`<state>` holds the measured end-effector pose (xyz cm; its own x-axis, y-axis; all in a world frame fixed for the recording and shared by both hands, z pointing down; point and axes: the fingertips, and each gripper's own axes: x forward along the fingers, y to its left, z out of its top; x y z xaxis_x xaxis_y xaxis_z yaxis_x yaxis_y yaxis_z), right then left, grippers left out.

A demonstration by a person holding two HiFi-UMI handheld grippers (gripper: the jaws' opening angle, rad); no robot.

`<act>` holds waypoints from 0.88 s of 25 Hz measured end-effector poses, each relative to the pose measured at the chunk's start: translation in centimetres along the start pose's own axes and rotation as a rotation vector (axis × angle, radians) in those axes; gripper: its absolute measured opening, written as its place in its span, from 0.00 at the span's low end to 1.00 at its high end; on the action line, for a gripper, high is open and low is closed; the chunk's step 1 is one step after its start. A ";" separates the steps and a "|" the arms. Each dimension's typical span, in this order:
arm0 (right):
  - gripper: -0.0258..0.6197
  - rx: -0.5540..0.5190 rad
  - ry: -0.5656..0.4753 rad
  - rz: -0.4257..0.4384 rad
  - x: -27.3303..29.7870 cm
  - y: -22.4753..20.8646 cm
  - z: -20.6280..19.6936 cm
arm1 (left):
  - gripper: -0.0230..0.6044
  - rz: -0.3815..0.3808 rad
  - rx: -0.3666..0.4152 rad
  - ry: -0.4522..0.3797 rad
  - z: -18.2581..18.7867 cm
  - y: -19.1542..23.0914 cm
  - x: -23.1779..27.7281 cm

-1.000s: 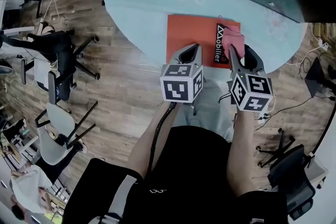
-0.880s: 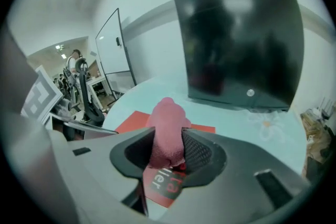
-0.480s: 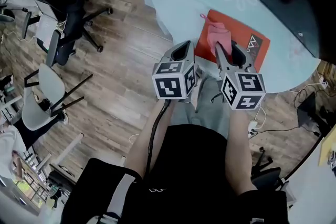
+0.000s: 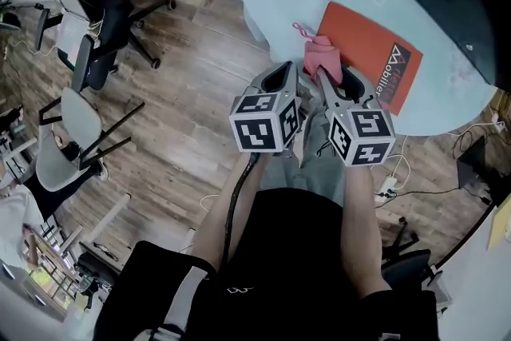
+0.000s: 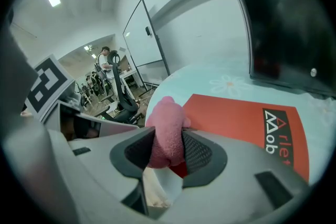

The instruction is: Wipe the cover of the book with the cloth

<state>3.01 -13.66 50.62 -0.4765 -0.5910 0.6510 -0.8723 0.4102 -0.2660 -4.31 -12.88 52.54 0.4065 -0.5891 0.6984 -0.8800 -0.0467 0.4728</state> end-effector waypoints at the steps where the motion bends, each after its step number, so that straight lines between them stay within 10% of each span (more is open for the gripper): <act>1: 0.27 0.004 -0.002 -0.003 -0.1 -0.2 -0.1 | 0.06 -0.010 0.004 0.004 -0.1 -0.4 0.2; 22: 0.27 0.203 -0.092 -0.243 -10.0 -10.6 -5.1 | 0.06 -0.238 0.226 0.156 -5.3 -14.4 3.5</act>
<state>17.62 -8.56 50.62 -0.2511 -0.7190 0.6481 -0.9615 0.1078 -0.2529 11.11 -9.93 51.01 0.6236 -0.4107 0.6652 -0.7814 -0.3552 0.5131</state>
